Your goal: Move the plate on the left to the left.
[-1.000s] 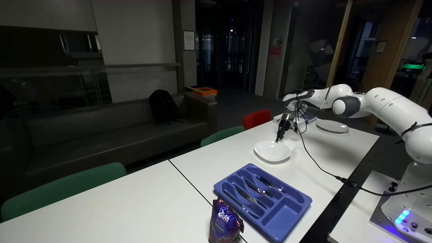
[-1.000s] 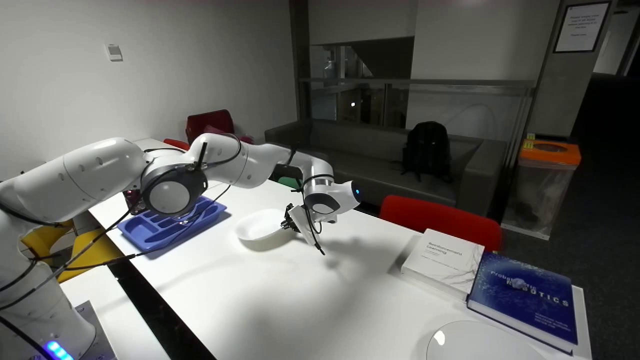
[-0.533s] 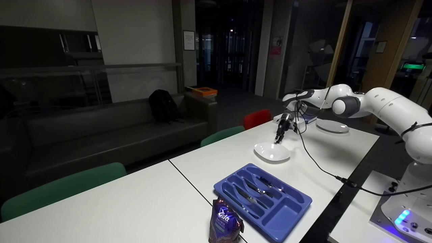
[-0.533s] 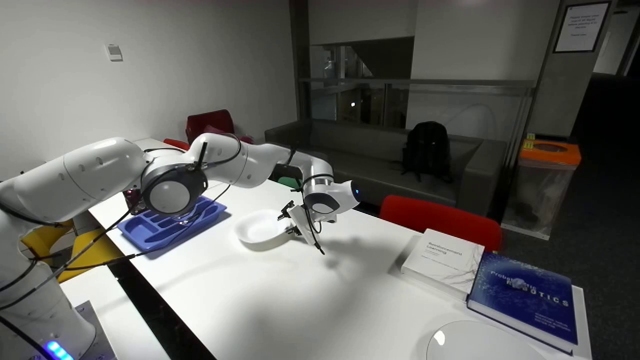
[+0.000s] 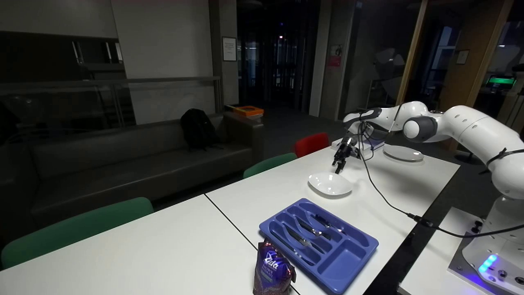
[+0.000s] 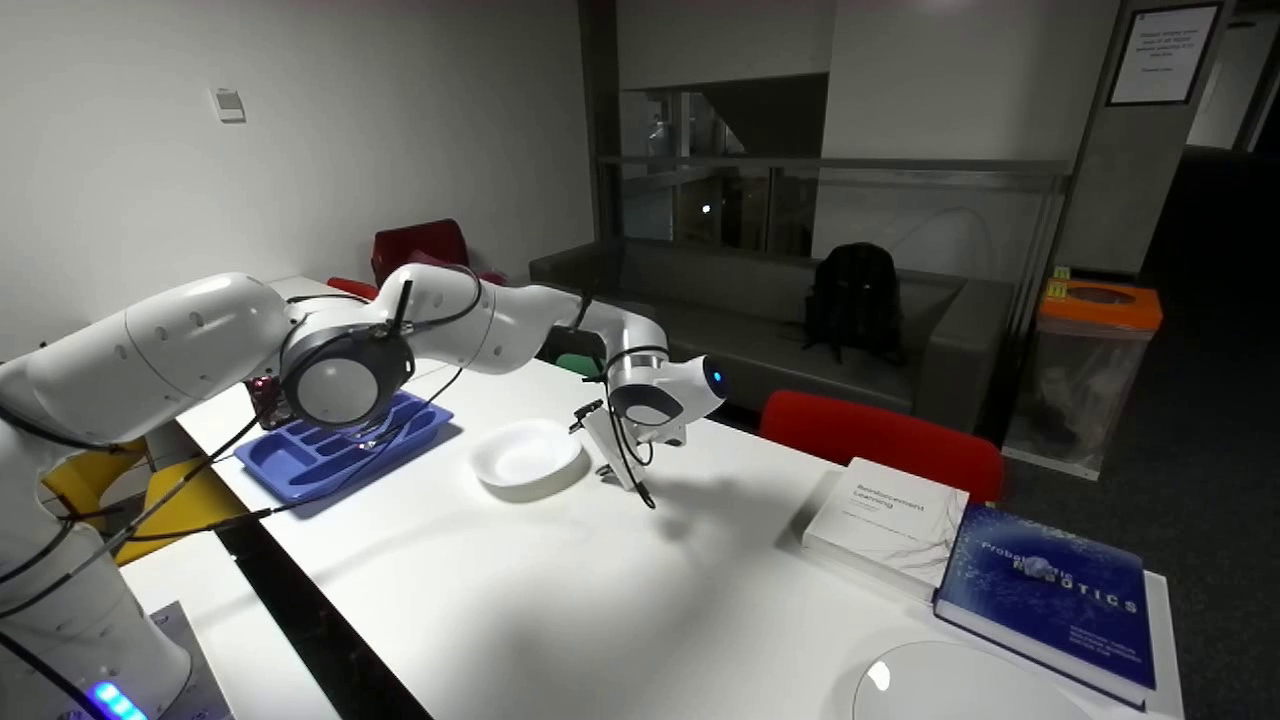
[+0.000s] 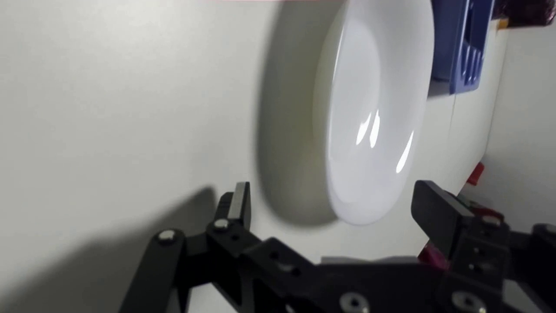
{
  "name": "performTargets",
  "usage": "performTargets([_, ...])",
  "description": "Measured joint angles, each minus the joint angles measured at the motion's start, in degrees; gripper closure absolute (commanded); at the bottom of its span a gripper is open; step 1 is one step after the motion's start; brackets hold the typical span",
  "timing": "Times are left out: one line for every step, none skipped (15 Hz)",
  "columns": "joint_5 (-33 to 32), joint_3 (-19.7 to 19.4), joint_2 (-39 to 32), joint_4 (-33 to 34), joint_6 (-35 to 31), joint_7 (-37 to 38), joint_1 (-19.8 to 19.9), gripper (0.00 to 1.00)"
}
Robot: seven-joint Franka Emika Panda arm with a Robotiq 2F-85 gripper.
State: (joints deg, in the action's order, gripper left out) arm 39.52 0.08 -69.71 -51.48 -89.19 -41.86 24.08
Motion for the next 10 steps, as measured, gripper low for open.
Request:
performTargets([0.0,-0.3,0.4,-0.4,-2.3,0.8,0.0,0.00])
performTargets([0.0,-0.7,1.2,-1.3,-5.1,1.6,0.0,0.00])
performTargets([0.0,-1.1,2.2,-2.6,-7.9,2.3,-0.1,0.00])
performTargets([0.0,-1.6,3.6,-4.4,-10.8,3.1,-0.2,0.00])
performTargets([0.0,-2.2,5.2,-6.4,-13.4,4.0,-0.4,0.00])
performTargets([0.0,-2.9,6.8,-8.4,-15.5,5.2,-0.8,0.00])
performTargets([-0.1,-3.7,8.5,-10.4,-17.1,6.5,-1.2,0.00])
performTargets([-0.3,-4.7,10.2,-12.4,-18.0,7.9,-1.7,0.00])
performTargets([-0.4,-5.7,11.9,-14.4,-18.6,9.4,-2.2,0.00])
performTargets([-0.5,-6.7,13.6,-16.5,-19.0,10.8,-2.8,0.00])
